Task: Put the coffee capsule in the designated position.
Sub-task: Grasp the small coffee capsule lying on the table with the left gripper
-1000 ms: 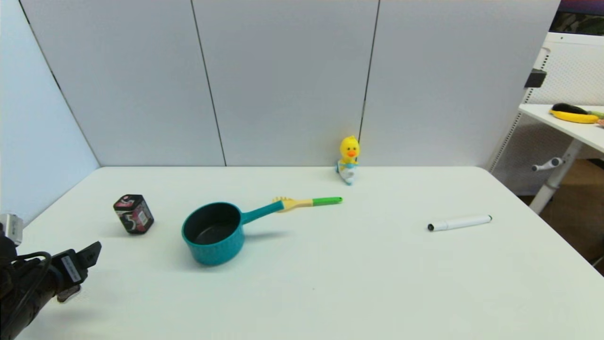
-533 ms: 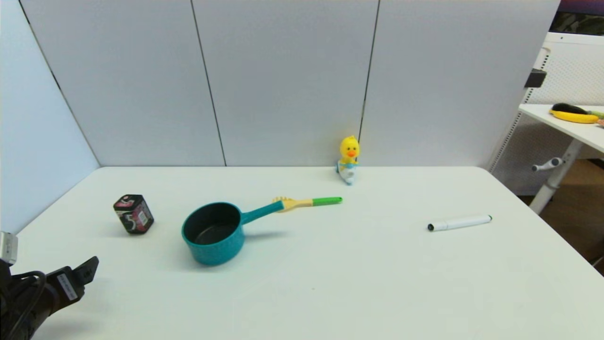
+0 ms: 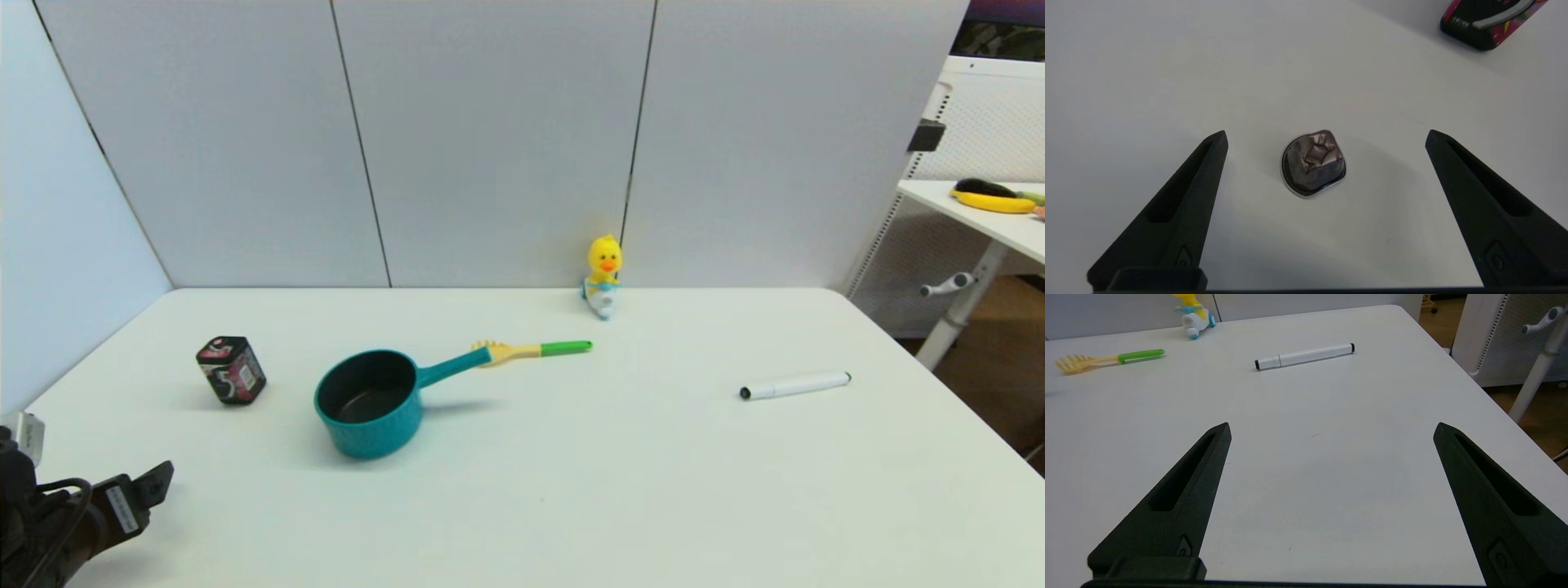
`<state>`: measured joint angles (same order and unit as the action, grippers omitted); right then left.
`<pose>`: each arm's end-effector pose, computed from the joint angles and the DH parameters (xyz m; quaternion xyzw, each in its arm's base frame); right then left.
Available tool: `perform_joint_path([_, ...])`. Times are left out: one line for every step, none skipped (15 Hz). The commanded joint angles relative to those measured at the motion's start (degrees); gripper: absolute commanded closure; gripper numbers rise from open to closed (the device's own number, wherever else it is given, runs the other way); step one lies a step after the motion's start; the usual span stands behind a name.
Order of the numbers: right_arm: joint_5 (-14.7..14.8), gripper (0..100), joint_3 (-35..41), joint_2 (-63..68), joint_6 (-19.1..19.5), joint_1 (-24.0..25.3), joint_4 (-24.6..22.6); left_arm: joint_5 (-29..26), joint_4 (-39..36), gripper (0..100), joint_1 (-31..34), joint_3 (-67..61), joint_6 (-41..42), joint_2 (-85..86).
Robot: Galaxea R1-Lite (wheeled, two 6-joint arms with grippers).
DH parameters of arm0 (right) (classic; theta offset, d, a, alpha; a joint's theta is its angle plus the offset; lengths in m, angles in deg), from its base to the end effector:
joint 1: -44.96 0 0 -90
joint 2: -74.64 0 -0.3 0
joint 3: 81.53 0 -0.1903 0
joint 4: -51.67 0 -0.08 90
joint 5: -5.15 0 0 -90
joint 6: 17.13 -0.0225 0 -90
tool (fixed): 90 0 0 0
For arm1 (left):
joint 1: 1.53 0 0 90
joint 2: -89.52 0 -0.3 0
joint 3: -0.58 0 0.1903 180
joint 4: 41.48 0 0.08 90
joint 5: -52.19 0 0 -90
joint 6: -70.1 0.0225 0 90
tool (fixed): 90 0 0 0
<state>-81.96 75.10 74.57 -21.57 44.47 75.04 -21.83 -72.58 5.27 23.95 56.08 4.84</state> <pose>-0.0229 -0.0009 0.0755 0.0387 -0.0018 -0.0294 0.9988 0.1496 0.0241 0.0806 -0.0948 0.2345 0.2209 0.9419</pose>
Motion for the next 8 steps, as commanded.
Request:
perform_joint_path([0.01, 0, 0.00, 0.07, -0.05, 0.05, 0.00, 0.01, 1.03, 0, -0.83, 0.00, 0.04, -1.54])
perform_joint_path([0.01, 0, 0.09, 0.07, -0.05, 0.05, 0.00, 0.01, 1.12, 0, -0.91, 0.00, 0.04, -1.63])
perform_joint_path([0.01, 0, 0.09, 0.07, -0.05, -0.04, 0.00, 0.01, 1.03, 0, -0.91, 0.00, 0.04, -1.81])
perform_joint_path([0.01, 0, 0.00, 0.07, -0.05, 0.05, 0.00, 0.10, 0.77, 0, -0.91, 0.00, 0.04, -1.98])
perform_joint_path([0.01, 0, 0.09, 0.07, -0.05, -0.04, 0.00, 0.10, 0.68, 0, -0.91, 0.09, 0.04, -2.34])
perform_joint_path([0.01, 0, 0.09, 0.07, -0.05, -0.04, 0.00, 0.10, 0.59, 0, -1.00, 0.26, 0.04, -2.60])
perform_joint_path([0.01, 0, 0.00, 0.07, -0.05, -0.04, 0.00, 0.10, 0.59, 0, -1.09, 0.53, 0.04, -2.78])
perform_joint_path([0.01, 0, 0.09, 0.07, -0.05, -0.04, 0.00, 0.10, 0.59, 0, -1.09, 0.70, 0.04, -3.13])
